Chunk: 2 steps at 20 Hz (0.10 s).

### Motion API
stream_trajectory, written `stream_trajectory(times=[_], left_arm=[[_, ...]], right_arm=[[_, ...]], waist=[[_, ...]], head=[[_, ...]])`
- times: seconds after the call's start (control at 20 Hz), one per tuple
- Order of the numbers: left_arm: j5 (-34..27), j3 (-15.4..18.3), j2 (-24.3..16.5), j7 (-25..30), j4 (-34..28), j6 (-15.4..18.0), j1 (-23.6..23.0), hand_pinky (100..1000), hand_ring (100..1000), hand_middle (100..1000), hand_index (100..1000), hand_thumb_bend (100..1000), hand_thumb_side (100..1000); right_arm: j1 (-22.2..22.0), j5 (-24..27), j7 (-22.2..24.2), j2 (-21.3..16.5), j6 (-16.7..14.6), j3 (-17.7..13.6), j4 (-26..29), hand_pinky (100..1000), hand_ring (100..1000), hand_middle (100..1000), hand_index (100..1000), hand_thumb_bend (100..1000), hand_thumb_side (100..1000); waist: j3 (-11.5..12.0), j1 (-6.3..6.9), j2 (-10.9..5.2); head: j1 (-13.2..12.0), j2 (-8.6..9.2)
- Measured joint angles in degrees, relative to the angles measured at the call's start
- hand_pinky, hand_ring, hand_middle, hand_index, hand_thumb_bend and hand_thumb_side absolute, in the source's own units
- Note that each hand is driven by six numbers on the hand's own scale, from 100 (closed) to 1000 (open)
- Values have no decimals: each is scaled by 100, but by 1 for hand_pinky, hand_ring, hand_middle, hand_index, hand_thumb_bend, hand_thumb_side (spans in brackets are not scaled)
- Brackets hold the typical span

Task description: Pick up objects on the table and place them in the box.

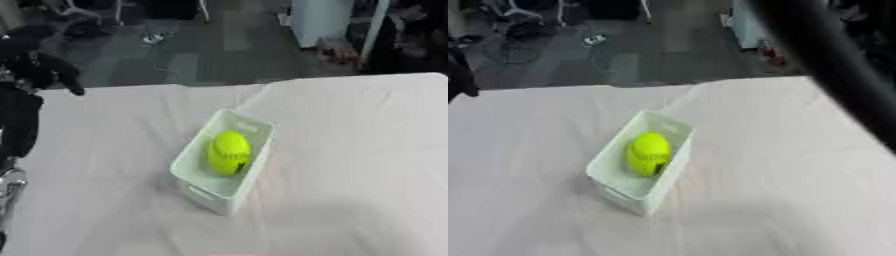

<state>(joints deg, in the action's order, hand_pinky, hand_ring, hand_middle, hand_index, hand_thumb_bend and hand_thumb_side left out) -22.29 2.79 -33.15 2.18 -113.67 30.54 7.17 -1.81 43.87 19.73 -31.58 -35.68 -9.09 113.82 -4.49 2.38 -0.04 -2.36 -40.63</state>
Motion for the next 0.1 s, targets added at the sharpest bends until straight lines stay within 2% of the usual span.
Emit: stream_trajectory(times=[0.05, 0.1], left_arm=[[0, 0, 1, 15, 0, -6, -13, 435, 603, 800, 793, 159, 642], [0, 0, 1, 23, 0, -8, -14, 434, 601, 799, 792, 158, 642]], right_arm=[[28, 23, 244, -9, -63, 39, 0, 185, 413, 422, 507, 100, 928], [39, 69, 520, -11, -125, 83, 1, 188, 389, 376, 495, 100, 918]], waist=[[0, 2, 9], [1, 4, 14]], head=[[-26, -27], [-44, -45]])
